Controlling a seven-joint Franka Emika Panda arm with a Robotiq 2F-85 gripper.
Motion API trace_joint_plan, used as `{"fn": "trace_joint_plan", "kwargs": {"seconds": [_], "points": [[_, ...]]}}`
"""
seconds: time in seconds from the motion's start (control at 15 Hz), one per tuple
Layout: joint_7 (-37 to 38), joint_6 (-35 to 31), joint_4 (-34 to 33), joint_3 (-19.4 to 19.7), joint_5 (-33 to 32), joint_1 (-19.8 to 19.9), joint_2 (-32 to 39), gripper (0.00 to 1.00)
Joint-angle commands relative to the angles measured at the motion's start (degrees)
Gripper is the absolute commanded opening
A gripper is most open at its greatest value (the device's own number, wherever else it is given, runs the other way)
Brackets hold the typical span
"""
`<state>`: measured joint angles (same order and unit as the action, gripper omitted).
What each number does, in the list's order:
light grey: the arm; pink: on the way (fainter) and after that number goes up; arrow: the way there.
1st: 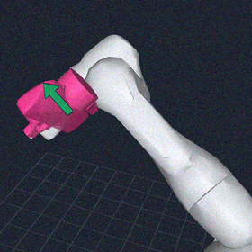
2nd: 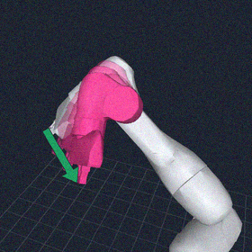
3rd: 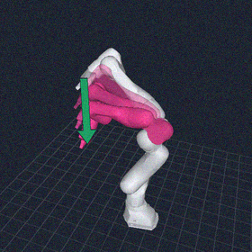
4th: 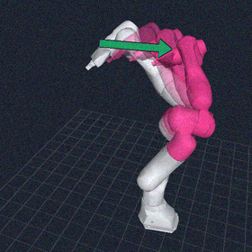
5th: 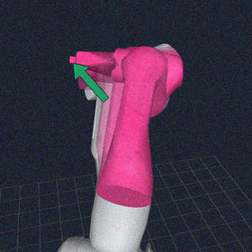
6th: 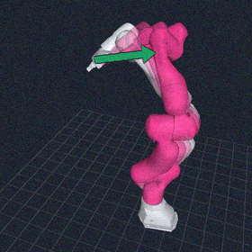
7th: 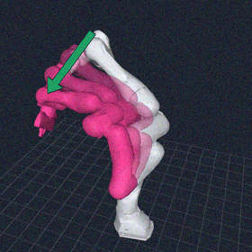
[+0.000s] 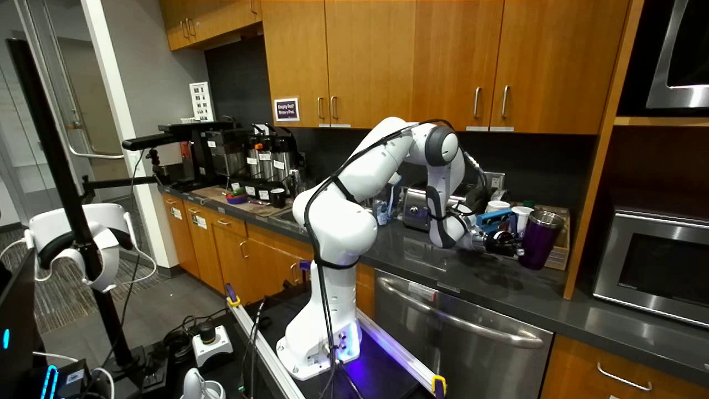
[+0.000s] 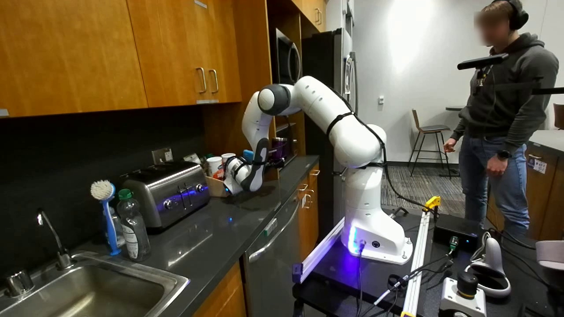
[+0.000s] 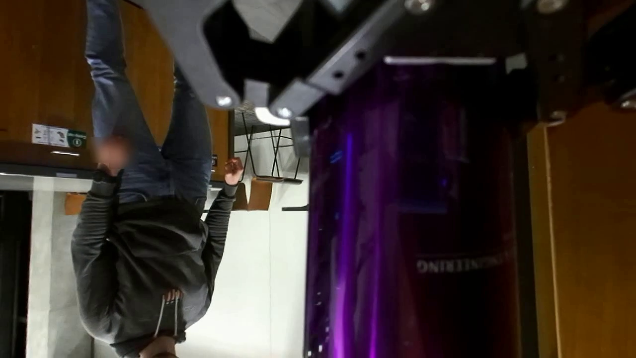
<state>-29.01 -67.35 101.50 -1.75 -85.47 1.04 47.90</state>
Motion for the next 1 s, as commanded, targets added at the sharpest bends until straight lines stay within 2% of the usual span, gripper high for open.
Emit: {"fn": "trace_joint_plan", "kwargs": {"seconds": [0.0,0.6,0.67,0.8,0.87,0.93], "points": [[-3.7,0.7,-2.5,0.9,-1.4,-0.8,1.9,0.57],[-7.6,0.6,-5.9,1.8,-2.9,-0.9,5.0,0.57],[-7.7,0.5,-6.0,1.8,-2.9,-0.9,5.0,0.95],[-7.4,0.5,-6.3,1.8,-2.5,-0.8,5.1,0.99],[-6.0,-0.1,-5.2,1.4,-1.7,-0.4,4.9,0.93],[-6.1,0.0,-5.2,1.4,-1.7,-0.4,4.9,0.99]]}}
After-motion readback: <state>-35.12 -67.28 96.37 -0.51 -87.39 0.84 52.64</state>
